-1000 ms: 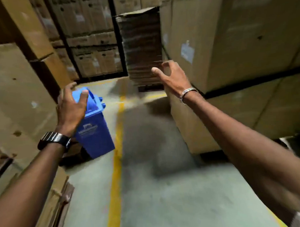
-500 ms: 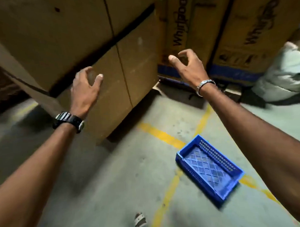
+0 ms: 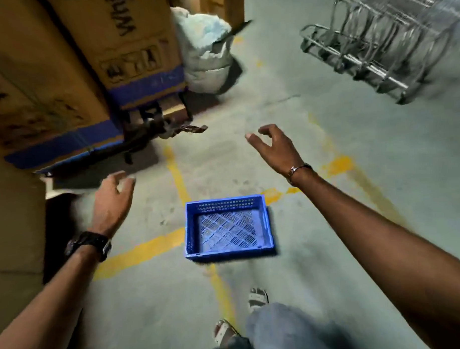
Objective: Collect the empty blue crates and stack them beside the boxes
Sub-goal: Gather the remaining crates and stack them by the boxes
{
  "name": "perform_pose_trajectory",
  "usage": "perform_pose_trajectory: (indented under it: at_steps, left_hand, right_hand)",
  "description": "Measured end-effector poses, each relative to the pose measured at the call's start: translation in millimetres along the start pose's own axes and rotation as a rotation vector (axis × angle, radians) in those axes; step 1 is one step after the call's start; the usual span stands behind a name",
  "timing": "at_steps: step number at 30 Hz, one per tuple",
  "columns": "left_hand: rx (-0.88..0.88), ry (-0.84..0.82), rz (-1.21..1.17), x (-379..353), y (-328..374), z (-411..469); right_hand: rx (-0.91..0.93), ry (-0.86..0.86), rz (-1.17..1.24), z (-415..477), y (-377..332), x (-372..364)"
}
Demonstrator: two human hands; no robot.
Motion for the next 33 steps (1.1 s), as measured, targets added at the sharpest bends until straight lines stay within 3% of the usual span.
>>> perform_pose_trajectory:
  at_steps: [3,8,16,21,24,27,31,33]
  left_hand:
    - [-0.018,-0.081,0.012,-70.2,-15.9,35.8]
    - [0.075,-0.147,0.022,-174.6,-114.2,101.9]
    - [0.072,-0.297,0.172,-369.2,-348.6,178.9]
    - [0.150,-0.230,0.104,-462.7,-467.7,218.2]
    - [0.185,-0.098,0.158,-481.5,-516.3,222.4]
    - [0.264,0.030,0.052,-472.8,-559.2,218.8]
    - [0.444,-0.052,-0.229,-468.7,-599.3,190.8]
    - [0.492,-0.080,-0.246,-470.8,-601.7,182.0]
  right_hand:
    - [-0.159,-0.021,0.012,12.7,81.3,-29.1]
    - [-0.392,-0.116,0.048,41.7,218.7,-121.8]
    - [-0.561,-0.129,-0.050,68.8,443.5,-347.6]
    - [-0.624,-0.154,-0.084,75.5,546.5,-454.5]
    - [-0.687,-0.146,-0.089,73.9,586.7,-498.3]
    - [-0.777,-0.170,-0.073,67.3,613.7,-527.7]
    - [-0.690,-0.035,-0.121,65.4,618.1,-530.7]
    - [-0.673,0.033,-0.116,64.6,622.8,-528.0]
Point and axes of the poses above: each hand's wrist, its own z-axis towards the middle knuckle, its own x-axis out of the back of the hand, y = z × x, the point moved 9 cm from there along z, towards the middle knuckle, and after that the axes turned 14 degrees about -z, right-handed, at the moved point
